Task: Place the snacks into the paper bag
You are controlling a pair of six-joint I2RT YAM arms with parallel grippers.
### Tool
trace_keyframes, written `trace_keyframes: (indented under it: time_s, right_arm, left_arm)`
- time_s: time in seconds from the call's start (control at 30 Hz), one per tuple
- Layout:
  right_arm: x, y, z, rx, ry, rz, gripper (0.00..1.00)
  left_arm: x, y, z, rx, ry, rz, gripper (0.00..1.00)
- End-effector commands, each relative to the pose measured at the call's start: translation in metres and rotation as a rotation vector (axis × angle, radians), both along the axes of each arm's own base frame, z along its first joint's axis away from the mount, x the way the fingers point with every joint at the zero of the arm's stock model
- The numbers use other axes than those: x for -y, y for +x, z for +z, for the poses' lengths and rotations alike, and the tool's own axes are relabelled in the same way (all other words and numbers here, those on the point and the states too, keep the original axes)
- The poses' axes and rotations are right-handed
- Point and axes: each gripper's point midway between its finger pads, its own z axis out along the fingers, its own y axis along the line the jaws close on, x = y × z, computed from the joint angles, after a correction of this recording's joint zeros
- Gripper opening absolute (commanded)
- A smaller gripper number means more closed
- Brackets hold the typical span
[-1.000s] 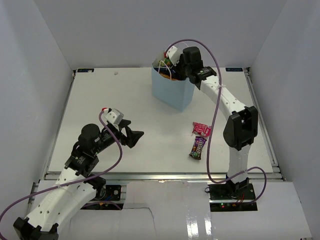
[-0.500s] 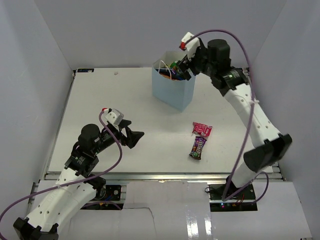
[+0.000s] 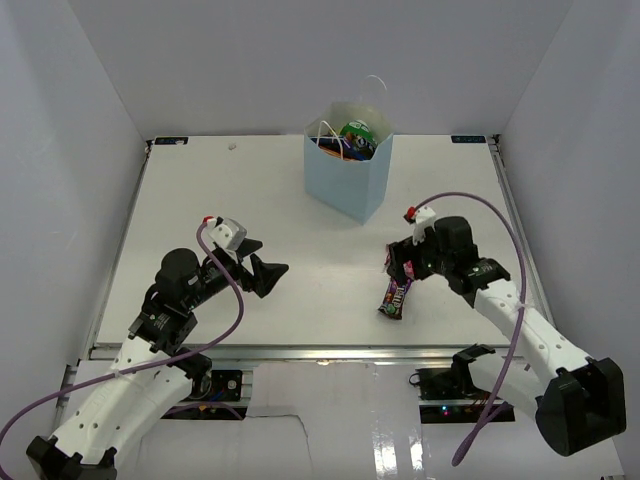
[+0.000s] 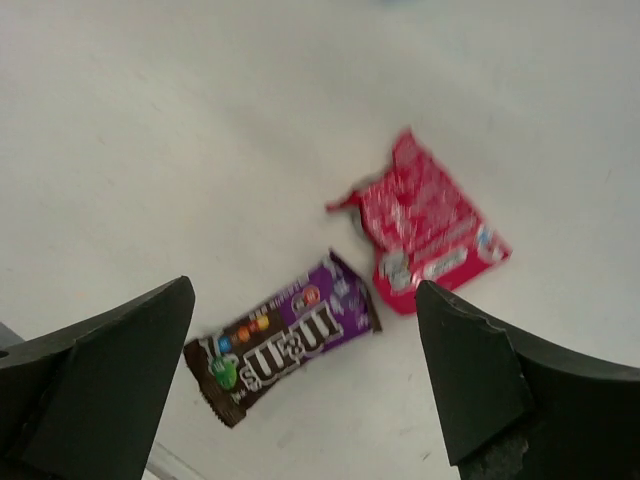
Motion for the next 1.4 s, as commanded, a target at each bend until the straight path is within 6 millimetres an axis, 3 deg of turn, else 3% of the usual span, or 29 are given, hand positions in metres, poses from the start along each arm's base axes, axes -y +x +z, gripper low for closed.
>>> trace_keyframes:
  time_s: [0.0, 0.23, 0.37, 0.4, 0.83, 1.1, 1.2, 1.23, 1.37]
  right_arm:
    - [0.026, 0.01, -0.016, -0.012, 0.085, -0.301, 0.97]
    - [0.02, 0.002, -0.074, -0.272, 0.176, -0.356, 0.95]
    - [0.014, 0.003, -0.093, -0.426, 0.225, -0.36, 1.0]
    - [0.013, 0.001, -0.102, -0.465, 0.217, -0.36, 0.95]
    - [0.009, -0.015, -0.114, -0.532, 0.226, -0.333, 0.76]
    - [0.01, -0.017, -0.143, -0.64, 0.17, -0.346, 0.66]
    - [0.007, -0.017, -0.147, -0.658, 0.169, -0.325, 0.58]
    - [0.005, -0.018, -0.147, -0.66, 0.172, -0.304, 0.51]
    - [-0.003, -0.016, -0.128, -0.601, 0.206, -0.222, 0.33]
  left_arm:
    - [-0.001, 0.0, 0.001, 0.012, -0.003, 0.002, 0.98]
    - [-0.002, 0.001, 0.0, 0.011, 0.001, 0.011, 0.98]
    - [-0.002, 0.001, 0.0, 0.011, 0.002, 0.008, 0.98]
    - [-0.002, 0.001, 0.0, 0.012, 0.001, 0.008, 0.98]
    - [-0.002, 0.002, -0.001, 0.01, 0.006, 0.01, 0.98]
    - [-0.003, 0.003, -0.002, 0.005, 0.007, 0.015, 0.98]
    - [-0.003, 0.003, -0.003, 0.005, 0.008, 0.015, 0.98]
    - [-0.003, 0.003, -0.002, 0.005, 0.008, 0.015, 0.98]
    - [-0.003, 0.004, -0.003, 0.005, 0.01, 0.013, 0.98]
